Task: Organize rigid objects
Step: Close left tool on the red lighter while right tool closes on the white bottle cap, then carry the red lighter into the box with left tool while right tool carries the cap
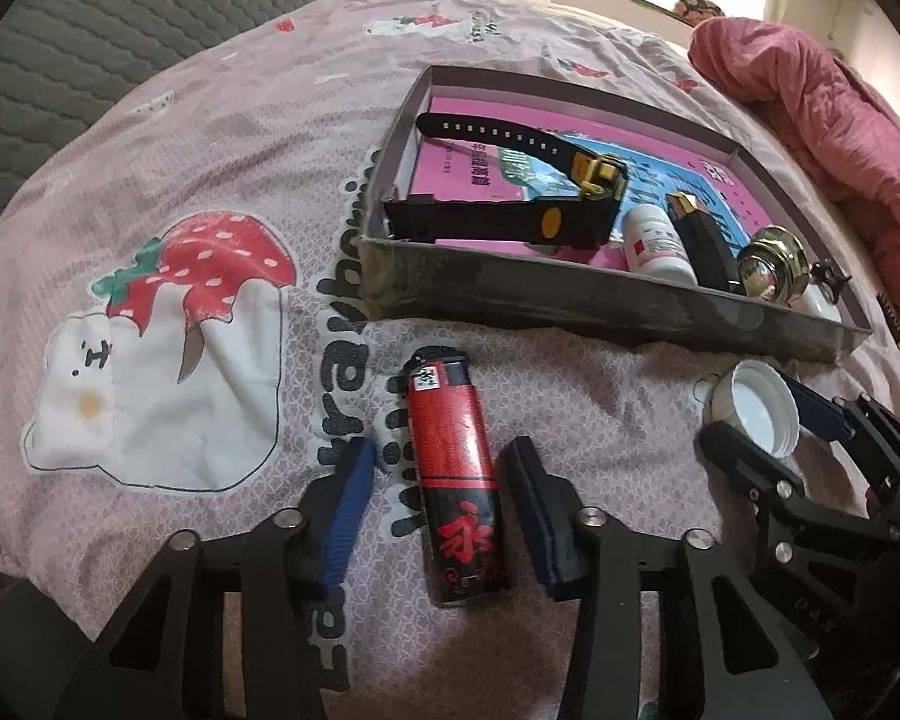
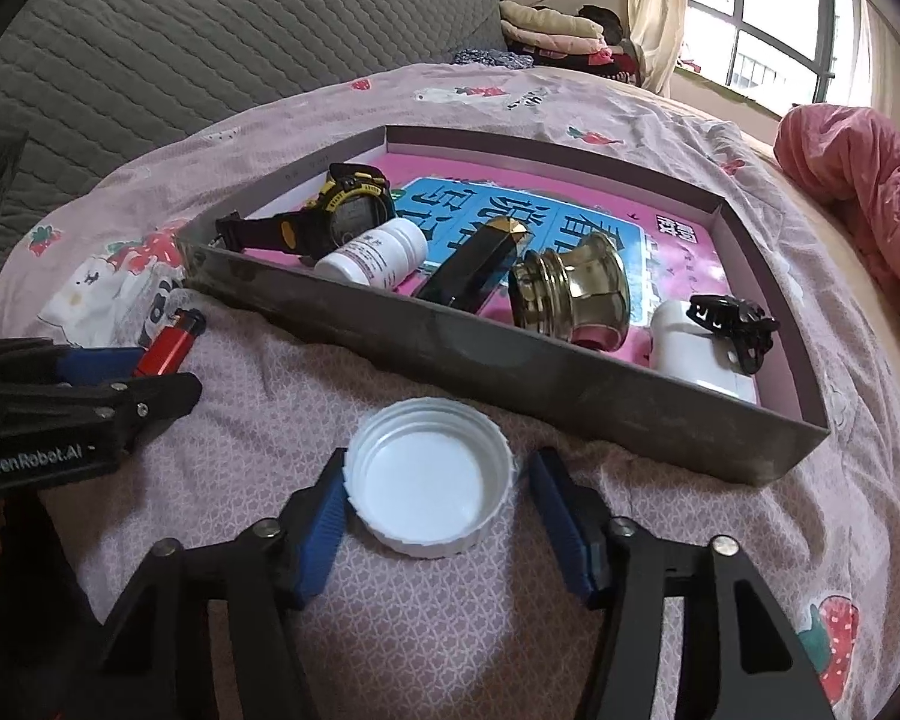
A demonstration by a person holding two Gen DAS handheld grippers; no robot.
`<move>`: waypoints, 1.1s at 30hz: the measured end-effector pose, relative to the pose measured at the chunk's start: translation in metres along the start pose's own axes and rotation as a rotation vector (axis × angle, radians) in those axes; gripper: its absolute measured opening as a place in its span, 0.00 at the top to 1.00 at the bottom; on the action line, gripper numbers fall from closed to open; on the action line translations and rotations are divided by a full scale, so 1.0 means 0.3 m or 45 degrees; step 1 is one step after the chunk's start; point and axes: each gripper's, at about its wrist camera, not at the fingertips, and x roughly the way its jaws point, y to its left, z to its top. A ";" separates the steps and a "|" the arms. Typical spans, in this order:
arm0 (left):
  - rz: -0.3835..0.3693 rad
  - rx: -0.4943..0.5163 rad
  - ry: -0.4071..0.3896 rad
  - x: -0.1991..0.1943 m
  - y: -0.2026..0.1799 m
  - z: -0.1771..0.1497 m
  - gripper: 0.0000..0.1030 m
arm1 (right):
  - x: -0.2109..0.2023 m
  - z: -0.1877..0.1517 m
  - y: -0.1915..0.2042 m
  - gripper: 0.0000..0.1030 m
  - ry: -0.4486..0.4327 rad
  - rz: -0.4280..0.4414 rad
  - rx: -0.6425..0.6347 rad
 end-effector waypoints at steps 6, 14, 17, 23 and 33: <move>0.021 0.067 -0.018 -0.010 -0.031 0.003 0.76 | -0.008 0.007 -0.019 0.52 -0.006 0.046 0.031; -0.065 -0.012 -0.014 -0.038 0.005 0.020 0.77 | -0.065 0.026 -0.062 0.52 -0.071 0.092 0.114; -0.119 -0.066 -0.024 -0.063 0.016 0.032 0.77 | -0.094 0.023 -0.086 0.52 -0.090 0.117 0.161; -0.162 -0.059 -0.074 -0.124 -0.007 0.054 0.77 | -0.145 0.032 -0.130 0.52 -0.157 0.147 0.213; -0.189 0.037 -0.168 -0.206 -0.091 0.094 0.77 | -0.227 0.071 -0.155 0.52 -0.299 0.064 0.188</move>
